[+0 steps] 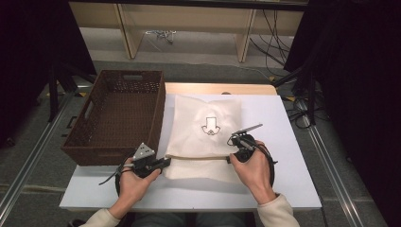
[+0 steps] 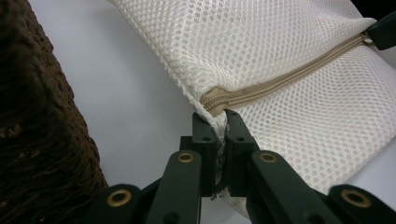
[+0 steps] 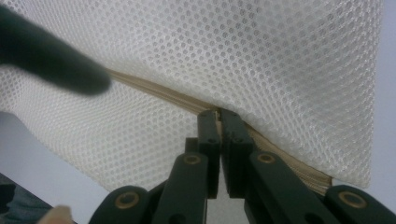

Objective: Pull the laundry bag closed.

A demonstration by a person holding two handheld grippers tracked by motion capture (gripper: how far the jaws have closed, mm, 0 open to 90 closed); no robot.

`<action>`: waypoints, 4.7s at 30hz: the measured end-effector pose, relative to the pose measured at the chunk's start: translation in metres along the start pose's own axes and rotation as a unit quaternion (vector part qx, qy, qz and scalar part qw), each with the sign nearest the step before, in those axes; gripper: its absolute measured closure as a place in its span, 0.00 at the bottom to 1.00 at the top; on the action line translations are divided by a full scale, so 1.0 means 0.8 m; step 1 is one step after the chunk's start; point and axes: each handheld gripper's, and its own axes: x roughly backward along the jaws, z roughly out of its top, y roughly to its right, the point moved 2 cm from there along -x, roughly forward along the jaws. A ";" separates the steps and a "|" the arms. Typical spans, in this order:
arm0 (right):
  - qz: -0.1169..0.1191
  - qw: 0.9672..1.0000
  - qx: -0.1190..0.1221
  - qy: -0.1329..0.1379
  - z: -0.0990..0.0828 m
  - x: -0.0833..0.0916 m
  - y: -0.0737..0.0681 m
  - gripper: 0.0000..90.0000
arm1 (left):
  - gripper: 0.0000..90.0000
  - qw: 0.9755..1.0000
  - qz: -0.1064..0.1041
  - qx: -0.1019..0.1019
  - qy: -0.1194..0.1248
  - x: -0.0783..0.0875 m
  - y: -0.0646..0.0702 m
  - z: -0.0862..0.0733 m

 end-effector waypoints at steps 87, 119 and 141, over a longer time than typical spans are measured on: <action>-0.006 1.000 -0.025 -0.001 -0.007 0.017 0.023 0.99 | 0.95 1.000 -0.002 -0.002 0.004 0.000 0.001 0.002; -0.009 0.999 -0.052 -0.014 -0.011 0.023 0.032 0.98 | 0.95 1.000 0.000 -0.006 0.003 0.000 0.001 0.002; -0.008 0.998 -0.054 -0.020 -0.014 0.024 0.041 0.98 | 0.94 1.000 -0.001 -0.003 0.004 -0.001 0.002 0.001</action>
